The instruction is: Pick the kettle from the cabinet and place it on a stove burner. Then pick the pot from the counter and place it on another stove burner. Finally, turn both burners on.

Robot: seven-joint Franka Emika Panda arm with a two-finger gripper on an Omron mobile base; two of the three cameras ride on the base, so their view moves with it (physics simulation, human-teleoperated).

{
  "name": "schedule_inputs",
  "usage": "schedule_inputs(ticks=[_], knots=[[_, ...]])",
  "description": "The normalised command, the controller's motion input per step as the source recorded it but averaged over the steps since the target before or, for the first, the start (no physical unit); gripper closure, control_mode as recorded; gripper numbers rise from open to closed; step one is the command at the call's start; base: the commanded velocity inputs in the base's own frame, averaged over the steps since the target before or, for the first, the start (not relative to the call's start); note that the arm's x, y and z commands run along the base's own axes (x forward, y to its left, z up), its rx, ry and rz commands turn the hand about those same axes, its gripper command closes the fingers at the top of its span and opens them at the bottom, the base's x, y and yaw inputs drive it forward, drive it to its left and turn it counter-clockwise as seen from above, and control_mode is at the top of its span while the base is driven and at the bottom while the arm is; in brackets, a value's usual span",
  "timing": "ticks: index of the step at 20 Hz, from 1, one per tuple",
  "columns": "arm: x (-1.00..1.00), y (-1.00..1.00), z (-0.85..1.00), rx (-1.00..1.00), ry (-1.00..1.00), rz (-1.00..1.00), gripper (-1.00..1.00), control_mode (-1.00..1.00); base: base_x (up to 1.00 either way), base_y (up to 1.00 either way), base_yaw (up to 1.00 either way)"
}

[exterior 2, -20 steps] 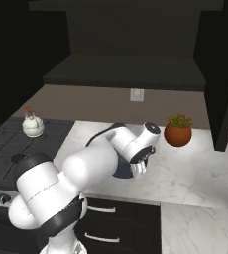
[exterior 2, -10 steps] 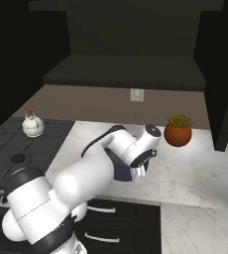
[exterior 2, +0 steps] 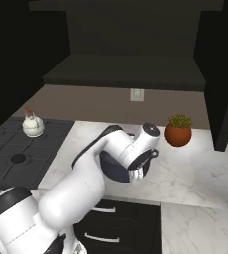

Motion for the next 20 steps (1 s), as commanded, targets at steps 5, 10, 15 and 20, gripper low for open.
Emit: schedule_inputs(ticks=[5, 10, 15, 20], knots=[[-0.26, 0.09, 0.28, -0.03, 0.0, -0.06, 1.0, -1.0, 0.0, 0.0, 0.0], [-0.32, 0.14, 0.33, -0.06, -0.02, -0.09, 1.0, -1.0, 0.0, 0.0, 0.0], [-0.36, 0.17, 0.34, -0.06, -0.03, -0.09, 1.0, -1.0, 0.0, 0.0, 0.0], [-0.4, 0.15, 0.34, -0.07, -0.03, -0.08, 1.0, -1.0, 0.0, 0.0, 0.0]])
